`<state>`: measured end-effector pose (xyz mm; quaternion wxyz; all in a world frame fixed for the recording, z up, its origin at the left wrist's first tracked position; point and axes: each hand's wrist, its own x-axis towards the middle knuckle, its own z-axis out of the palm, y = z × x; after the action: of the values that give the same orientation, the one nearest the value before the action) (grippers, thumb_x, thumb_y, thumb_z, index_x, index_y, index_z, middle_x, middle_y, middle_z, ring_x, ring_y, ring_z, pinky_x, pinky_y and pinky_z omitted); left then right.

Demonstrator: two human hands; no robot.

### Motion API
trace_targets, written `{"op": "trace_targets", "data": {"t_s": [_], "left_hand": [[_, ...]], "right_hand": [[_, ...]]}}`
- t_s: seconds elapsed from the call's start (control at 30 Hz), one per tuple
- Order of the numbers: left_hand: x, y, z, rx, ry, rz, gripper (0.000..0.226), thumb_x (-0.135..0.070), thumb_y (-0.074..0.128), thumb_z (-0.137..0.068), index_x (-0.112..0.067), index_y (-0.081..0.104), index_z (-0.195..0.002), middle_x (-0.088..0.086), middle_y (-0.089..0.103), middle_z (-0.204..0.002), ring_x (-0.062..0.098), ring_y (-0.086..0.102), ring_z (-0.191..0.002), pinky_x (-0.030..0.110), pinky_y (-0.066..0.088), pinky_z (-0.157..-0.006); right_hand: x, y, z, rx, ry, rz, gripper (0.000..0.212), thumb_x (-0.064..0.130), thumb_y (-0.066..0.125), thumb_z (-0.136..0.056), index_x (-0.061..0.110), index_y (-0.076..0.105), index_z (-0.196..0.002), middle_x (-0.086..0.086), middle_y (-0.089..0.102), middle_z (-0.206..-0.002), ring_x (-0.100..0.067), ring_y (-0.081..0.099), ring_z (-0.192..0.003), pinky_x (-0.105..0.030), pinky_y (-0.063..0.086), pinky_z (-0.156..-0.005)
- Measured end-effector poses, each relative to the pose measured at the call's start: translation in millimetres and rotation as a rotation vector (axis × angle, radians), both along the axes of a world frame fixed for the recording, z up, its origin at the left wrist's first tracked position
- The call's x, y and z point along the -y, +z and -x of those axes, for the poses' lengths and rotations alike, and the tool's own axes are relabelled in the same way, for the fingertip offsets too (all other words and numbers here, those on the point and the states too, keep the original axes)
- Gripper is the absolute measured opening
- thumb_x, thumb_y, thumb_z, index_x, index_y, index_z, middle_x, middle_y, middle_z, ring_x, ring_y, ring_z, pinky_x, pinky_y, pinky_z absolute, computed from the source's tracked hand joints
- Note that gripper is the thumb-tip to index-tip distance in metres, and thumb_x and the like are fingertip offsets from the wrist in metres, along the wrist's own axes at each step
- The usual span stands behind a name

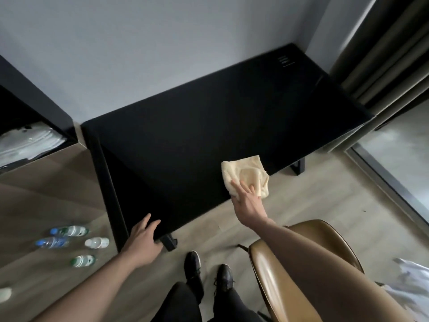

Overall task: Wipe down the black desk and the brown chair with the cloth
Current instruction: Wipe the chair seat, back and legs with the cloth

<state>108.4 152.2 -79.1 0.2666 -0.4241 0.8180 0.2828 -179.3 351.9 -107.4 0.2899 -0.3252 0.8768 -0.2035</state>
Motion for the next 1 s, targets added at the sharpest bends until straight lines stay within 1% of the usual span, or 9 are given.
{"op": "trace_targets", "data": {"t_s": [0.1,0.2,0.37,0.5,0.63,0.8,0.83,0.9,1.0], "left_hand": [[-24.4,-9.3,1.9,0.105,0.001,-0.04,0.08,-0.035,0.06,-0.099,-0.026,0.019,-0.168,-0.004,-0.006,-0.177,0.031,0.006,-0.162,0.045,0.021,-0.129],[-41.8,-13.0,-14.5,0.16,-0.025,-0.051,0.087,-0.036,0.061,-0.098,-0.027,0.013,-0.169,-0.004,-0.012,-0.176,0.032,0.008,-0.162,0.043,0.021,-0.129],[-38.8,-16.3,-59.4,0.136,-0.058,-0.048,0.088,-0.031,0.063,-0.093,-0.029,0.018,-0.169,-0.008,-0.011,-0.176,0.027,0.017,-0.161,0.036,0.026,-0.127],[-59.4,-25.5,-82.1,0.107,-0.148,0.003,0.085,-0.029,0.058,-0.096,-0.028,0.015,-0.169,-0.004,-0.011,-0.177,0.027,0.003,-0.163,0.039,0.02,-0.129],[-104.3,-31.7,-95.1,0.067,-0.21,-0.043,0.082,-0.03,0.059,-0.096,-0.029,0.02,-0.168,-0.003,-0.007,-0.177,0.029,0.006,-0.162,0.041,0.025,-0.127],[-163.7,-32.3,-93.5,-0.018,-0.271,-0.097,0.08,-0.031,0.059,-0.094,-0.03,0.024,-0.166,-0.007,-0.006,-0.177,0.024,0.005,-0.162,0.037,0.024,-0.127],[-173.2,-32.3,-89.3,-0.021,-0.288,-0.1,0.079,-0.032,0.058,-0.094,-0.031,0.024,-0.166,-0.007,-0.006,-0.177,0.023,0.003,-0.162,0.038,0.024,-0.128],[-192.6,-32.5,-80.3,-0.017,-0.309,-0.106,0.079,-0.032,0.057,-0.094,-0.031,0.025,-0.166,-0.008,-0.007,-0.176,0.021,0.0,-0.162,0.038,0.024,-0.128],[-223.2,-32.8,-63.7,-0.012,-0.324,-0.115,0.077,-0.029,0.056,-0.095,-0.03,0.025,-0.166,-0.007,-0.007,-0.177,0.022,0.0,-0.162,0.039,0.024,-0.128]], "right_hand": [[-32.0,5.5,-23.9,0.062,-0.057,0.137,0.047,0.031,0.043,-0.112,0.031,0.042,-0.159,-0.001,0.049,-0.154,-0.032,0.039,-0.141,-0.055,0.037,-0.115],[-43.7,10.0,-55.1,0.149,-0.115,0.19,0.047,0.028,0.046,-0.112,0.029,0.044,-0.159,-0.004,0.047,-0.161,-0.028,0.039,-0.149,-0.042,0.034,-0.12],[-52.8,12.9,-102.2,0.253,-0.262,0.22,0.047,0.034,0.045,-0.111,0.036,0.043,-0.158,-0.003,0.054,-0.155,-0.027,0.054,-0.137,-0.037,0.045,-0.109],[-84.2,4.9,-143.1,0.359,-0.492,0.254,0.047,0.033,0.045,-0.11,0.034,0.045,-0.158,0.003,0.059,-0.148,-0.016,0.055,-0.126,-0.029,0.043,-0.103],[-139.6,-7.7,-184.0,0.415,-0.578,0.166,0.044,0.038,0.046,-0.107,0.031,0.052,-0.151,0.005,0.066,-0.136,-0.018,0.062,-0.126,-0.037,0.05,-0.105],[-216.7,14.6,-216.9,0.344,-0.527,0.131,0.027,0.022,0.053,-0.108,0.031,0.062,-0.132,0.021,0.068,-0.102,0.011,0.064,-0.1,-0.006,0.045,-0.078],[-231.9,13.3,-217.9,0.333,-0.52,0.099,0.032,0.024,0.054,-0.107,0.033,0.06,-0.138,0.017,0.069,-0.113,0.004,0.065,-0.107,-0.008,0.045,-0.083],[-260.0,11.0,-211.5,0.321,-0.561,0.058,0.042,0.031,0.055,-0.104,0.037,0.056,-0.146,0.007,0.068,-0.132,-0.015,0.063,-0.121,-0.026,0.049,-0.098],[-300.3,8.5,-189.7,0.292,-0.642,0.065,0.04,0.03,0.053,-0.105,0.038,0.057,-0.144,0.006,0.067,-0.131,-0.021,0.062,-0.122,-0.032,0.047,-0.097]]}}
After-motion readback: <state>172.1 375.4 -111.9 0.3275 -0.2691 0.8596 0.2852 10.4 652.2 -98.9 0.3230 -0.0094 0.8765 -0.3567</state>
